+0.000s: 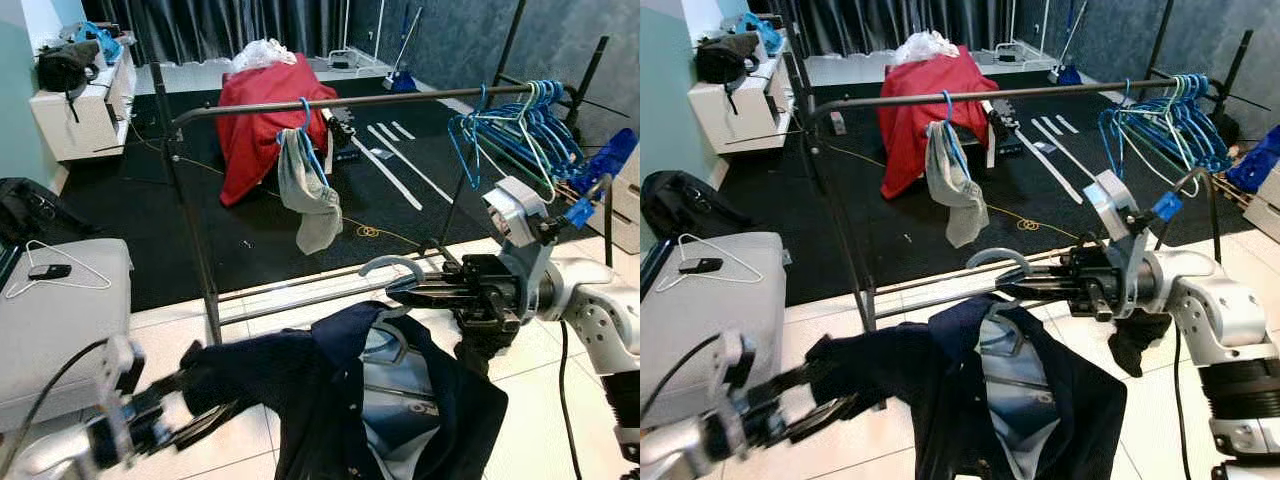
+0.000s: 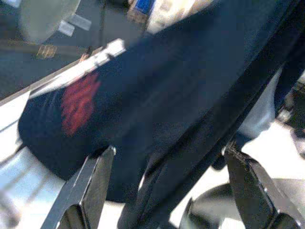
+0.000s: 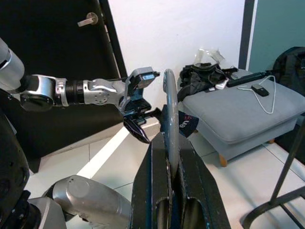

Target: Hang hanger

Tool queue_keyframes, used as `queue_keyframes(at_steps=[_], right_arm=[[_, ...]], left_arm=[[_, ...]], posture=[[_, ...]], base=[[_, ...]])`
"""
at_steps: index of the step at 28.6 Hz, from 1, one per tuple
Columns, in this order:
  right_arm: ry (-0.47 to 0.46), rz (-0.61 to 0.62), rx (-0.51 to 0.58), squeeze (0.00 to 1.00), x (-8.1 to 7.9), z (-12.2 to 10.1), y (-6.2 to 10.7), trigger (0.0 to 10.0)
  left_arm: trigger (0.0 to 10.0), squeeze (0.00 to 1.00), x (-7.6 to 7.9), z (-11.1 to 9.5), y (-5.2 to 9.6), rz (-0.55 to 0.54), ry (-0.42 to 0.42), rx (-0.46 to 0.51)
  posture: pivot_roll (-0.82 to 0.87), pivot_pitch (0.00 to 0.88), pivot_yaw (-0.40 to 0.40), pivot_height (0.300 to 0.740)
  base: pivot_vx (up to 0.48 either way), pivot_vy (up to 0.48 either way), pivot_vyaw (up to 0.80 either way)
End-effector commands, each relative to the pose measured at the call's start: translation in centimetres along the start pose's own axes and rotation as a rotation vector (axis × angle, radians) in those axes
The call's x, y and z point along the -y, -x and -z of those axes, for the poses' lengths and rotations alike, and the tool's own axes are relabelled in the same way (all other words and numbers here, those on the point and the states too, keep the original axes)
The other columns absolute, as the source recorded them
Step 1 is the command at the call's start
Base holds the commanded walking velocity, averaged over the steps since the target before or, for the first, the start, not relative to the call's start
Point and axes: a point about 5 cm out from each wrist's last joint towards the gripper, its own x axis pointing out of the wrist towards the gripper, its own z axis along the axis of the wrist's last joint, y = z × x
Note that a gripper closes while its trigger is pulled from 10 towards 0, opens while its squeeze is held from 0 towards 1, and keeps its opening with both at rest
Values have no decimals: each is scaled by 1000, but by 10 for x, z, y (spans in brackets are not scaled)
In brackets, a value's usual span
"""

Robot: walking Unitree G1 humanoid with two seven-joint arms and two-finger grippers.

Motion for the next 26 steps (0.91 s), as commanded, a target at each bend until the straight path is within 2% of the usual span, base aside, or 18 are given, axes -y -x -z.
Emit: queue_keyframes(at_steps=[1,7,13,14,15,16,18,20,22,26], right_arm=[[28,-27,-5,0,-2,-7,-3,0],[30,-33,-3,0,-2,-7,-5,0],[33,-36,-3,0,-2,-8,-6,0],[33,-36,-3,0,-1,-8,-6,0],[33,-36,-3,0,-1,-8,-6,0],[33,-36,-4,0,-1,-8,-6,0],[31,-36,-5,0,-1,-8,-6,0],[31,-36,-5,0,-1,-8,-6,0],[28,-35,-7,0,-1,-9,-5,0],[28,-35,-8,0,-1,-9,-4,0]], left_arm=[[10000,0,-1,2,5,3,-21,-34],[10000,0,-12,3,16,-62,-29,-30],[10000,0,-19,-3,16,-129,-79,14],[10000,0,-26,-5,16,-201,-102,49],[10000,0,-26,-5,16,-201,-102,49],[10000,0,-34,-7,19,-288,-127,84],[10000,0,-42,-8,24,-362,-115,135],[10000,0,-42,-8,24,-362,-115,135],[10000,0,-37,-9,24,-316,-46,173],[10000,0,-35,-10,23,-292,-25,183]], posture=[[-101,38,-36,740],[-100,33,-37,740],[-99,35,-40,740],[-102,41,-41,740],[-102,41,-41,740],[-103,43,-40,740],[-105,44,-41,740],[-105,44,-41,740],[-103,48,-43,740],[-103,48,-43,740]], base=[[0,0,0],[0,0,0],[0,0,0],[0,0,0],[0,0,0],[0,0,0],[0,0,0],[0,0,0],[0,0,0],[0,0,0]])
